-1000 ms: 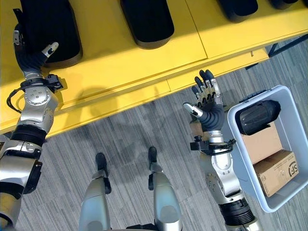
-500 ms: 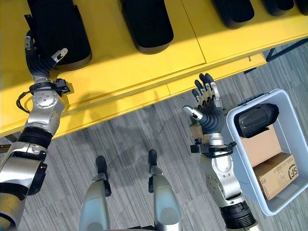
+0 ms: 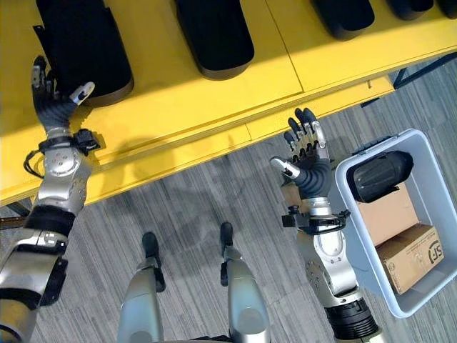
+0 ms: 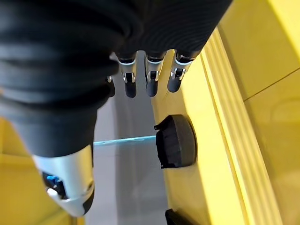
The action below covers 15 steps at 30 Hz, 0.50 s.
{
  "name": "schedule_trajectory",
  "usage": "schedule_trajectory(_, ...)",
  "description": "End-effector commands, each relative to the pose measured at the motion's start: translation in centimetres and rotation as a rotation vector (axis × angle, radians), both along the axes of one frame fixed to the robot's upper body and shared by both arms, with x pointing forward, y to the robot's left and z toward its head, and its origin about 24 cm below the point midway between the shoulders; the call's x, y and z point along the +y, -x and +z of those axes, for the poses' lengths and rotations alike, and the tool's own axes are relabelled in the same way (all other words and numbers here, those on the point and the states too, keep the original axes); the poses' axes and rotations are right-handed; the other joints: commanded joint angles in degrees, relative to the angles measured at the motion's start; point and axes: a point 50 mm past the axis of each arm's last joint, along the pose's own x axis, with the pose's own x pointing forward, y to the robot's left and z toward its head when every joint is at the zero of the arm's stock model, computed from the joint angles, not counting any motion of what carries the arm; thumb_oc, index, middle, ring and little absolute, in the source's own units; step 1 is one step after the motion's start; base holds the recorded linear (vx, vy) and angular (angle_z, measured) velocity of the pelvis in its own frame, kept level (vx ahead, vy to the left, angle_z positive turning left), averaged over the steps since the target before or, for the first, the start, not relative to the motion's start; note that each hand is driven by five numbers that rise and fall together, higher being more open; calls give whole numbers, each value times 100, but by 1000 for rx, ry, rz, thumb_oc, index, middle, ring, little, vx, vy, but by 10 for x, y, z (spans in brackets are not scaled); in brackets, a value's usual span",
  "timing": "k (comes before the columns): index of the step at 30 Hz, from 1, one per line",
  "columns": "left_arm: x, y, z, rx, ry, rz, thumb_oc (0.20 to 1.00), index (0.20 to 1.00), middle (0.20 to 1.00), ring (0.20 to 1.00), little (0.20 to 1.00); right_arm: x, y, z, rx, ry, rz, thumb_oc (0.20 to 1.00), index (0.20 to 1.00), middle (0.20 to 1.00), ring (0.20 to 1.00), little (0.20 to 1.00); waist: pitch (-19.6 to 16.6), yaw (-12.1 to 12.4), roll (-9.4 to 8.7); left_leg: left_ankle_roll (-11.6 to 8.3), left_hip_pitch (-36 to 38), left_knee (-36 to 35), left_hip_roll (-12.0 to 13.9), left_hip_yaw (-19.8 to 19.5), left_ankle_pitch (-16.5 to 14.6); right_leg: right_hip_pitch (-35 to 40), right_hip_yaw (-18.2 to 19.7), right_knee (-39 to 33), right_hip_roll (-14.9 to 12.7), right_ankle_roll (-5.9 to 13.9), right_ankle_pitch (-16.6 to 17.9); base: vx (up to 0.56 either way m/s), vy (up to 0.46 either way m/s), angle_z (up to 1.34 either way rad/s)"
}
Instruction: Move parts from the plastic box to the shelf.
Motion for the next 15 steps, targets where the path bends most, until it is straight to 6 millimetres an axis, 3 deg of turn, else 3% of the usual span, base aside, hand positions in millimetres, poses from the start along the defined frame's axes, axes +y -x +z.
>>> schedule_trajectory(1,16,9,-29,59,87,47,1000,1000,1000,1000,1000,-12,17,29,-187,-13,-53,1000,1000,1000,1000,1000,14,61,54,-247,-78,594,441,-186,-443,411,-188,401,-566,319,-378,-84,6,1)
schedule_trajectory(5,40,40,-61,87,162,122,1000,1000,1000,1000,1000,-16,18,29,-191,-6,-74,1000,1000,1000,1000,1000,-5,212,96,-274,-20,588,437,-229,-586,506,-215,391,-571,336,-495,30,6,1)
schedule_trajectory(6,41,44,-65,88,167,124,1000,1000,1000,1000,1000,-17,18,29,-191,-4,-76,1000,1000,1000,1000,1000,25,223,83,-230,-89,589,419,-200,-436,453,-236,387,-592,305,-384,0,0,0)
schedule_trajectory(8,43,48,-69,89,181,132,1000,1000,1000,1000,1000,-17,18,29,-190,-2,-78,1000,1000,1000,1000,1000,-12,239,103,-266,-26,592,429,-235,-588,508,-228,407,-577,333,-501,49,3,4)
schedule_trajectory(10,43,56,-75,87,193,129,1000,1000,1000,1000,1000,-20,19,31,-199,15,-101,1000,1000,1000,1000,1000,-15,273,109,-260,-22,576,416,-242,-585,521,-238,403,-583,332,-501,-31,10,7)
schedule_trajectory(11,41,63,-79,79,196,119,1000,1000,1000,1000,1000,-23,20,35,-222,46,-143,1000,1000,1000,1000,1000,18,304,101,-214,-79,571,390,-216,-441,489,-257,379,-613,302,-391,10,5,7)
schedule_trajectory(12,41,63,-80,81,196,120,1000,1000,1000,1000,1000,-23,19,34,-220,47,-143,1000,1000,1000,1000,1000,-14,305,115,-254,-15,574,406,-248,-591,545,-241,390,-595,330,-503,7,6,6)
schedule_trajectory(14,38,73,-84,69,196,100,1000,1000,1000,1000,1000,-33,19,40,-252,151,-288,1000,1000,1000,1000,1000,-25,362,140,-240,-12,572,390,-264,-604,562,-263,395,-611,331,-510,14,7,7)
schedule_trajectory(15,35,77,-85,60,196,85,1000,1000,1000,1000,1000,-38,18,41,-260,208,-360,1000,1000,1000,1000,1000,2,382,142,-196,-71,571,373,-241,-466,525,-289,385,-637,302,-409,16,7,4)
